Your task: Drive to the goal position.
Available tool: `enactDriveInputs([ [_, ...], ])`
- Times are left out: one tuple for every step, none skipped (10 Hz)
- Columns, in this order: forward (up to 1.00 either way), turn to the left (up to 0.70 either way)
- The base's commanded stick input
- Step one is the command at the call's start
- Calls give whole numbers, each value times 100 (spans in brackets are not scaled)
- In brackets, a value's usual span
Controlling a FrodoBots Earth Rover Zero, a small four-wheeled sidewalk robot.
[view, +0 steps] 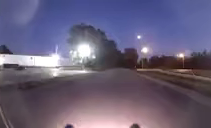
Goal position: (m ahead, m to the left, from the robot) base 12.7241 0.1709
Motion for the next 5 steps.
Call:
enactDriveInputs([
  [100, 0],
  [100, 0],
  [100, 0],
  [100, 0],
  [100, 0],
])
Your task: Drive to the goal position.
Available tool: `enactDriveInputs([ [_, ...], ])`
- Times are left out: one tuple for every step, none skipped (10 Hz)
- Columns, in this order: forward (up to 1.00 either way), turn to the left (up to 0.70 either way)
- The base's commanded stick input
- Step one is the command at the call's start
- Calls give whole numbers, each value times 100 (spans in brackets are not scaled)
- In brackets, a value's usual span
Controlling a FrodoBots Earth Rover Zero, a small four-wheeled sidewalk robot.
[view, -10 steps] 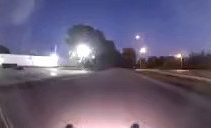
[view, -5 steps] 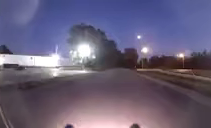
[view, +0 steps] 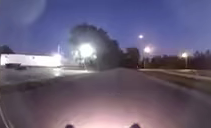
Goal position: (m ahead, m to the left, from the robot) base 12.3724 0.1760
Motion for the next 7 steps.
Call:
enactDriveInputs([
  [100, 0],
  [100, 0],
  [100, 0],
  [100, -7],
  [100, -31],
  [100, -40],
  [100, -40],
])
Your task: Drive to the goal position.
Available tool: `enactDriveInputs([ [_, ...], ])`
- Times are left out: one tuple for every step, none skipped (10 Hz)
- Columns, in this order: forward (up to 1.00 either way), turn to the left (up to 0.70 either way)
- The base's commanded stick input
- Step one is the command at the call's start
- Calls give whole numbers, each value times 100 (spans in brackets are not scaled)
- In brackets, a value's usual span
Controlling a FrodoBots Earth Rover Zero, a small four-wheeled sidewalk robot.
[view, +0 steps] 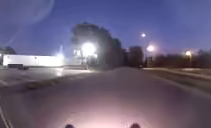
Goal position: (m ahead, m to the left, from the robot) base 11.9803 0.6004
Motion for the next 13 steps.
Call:
enactDriveInputs([
  [100, -40],
  [100, -40],
  [100, 0],
  [100, 0],
  [100, 0],
  [100, 0],
  [100, 0],
  [100, 0],
  [100, 0],
  [100, 0],
  [100, 0],
  [100, 0],
  [100, 0],
])
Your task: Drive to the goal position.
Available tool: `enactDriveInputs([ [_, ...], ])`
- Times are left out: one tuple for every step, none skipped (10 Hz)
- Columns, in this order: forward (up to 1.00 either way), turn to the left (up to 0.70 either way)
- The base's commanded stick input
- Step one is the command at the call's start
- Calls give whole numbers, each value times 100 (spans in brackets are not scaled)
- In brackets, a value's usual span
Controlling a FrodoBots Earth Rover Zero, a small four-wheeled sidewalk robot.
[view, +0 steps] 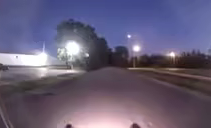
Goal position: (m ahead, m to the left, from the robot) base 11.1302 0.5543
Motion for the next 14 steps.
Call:
enactDriveInputs([
  [100, 0],
  [100, 0],
  [100, 0],
  [100, 0],
  [100, 0],
  [100, -25],
  [100, -40],
  [100, -25],
  [100, 0],
  [100, 0],
  [100, 0],
  [100, 0],
  [100, 0],
  [100, 0],
])
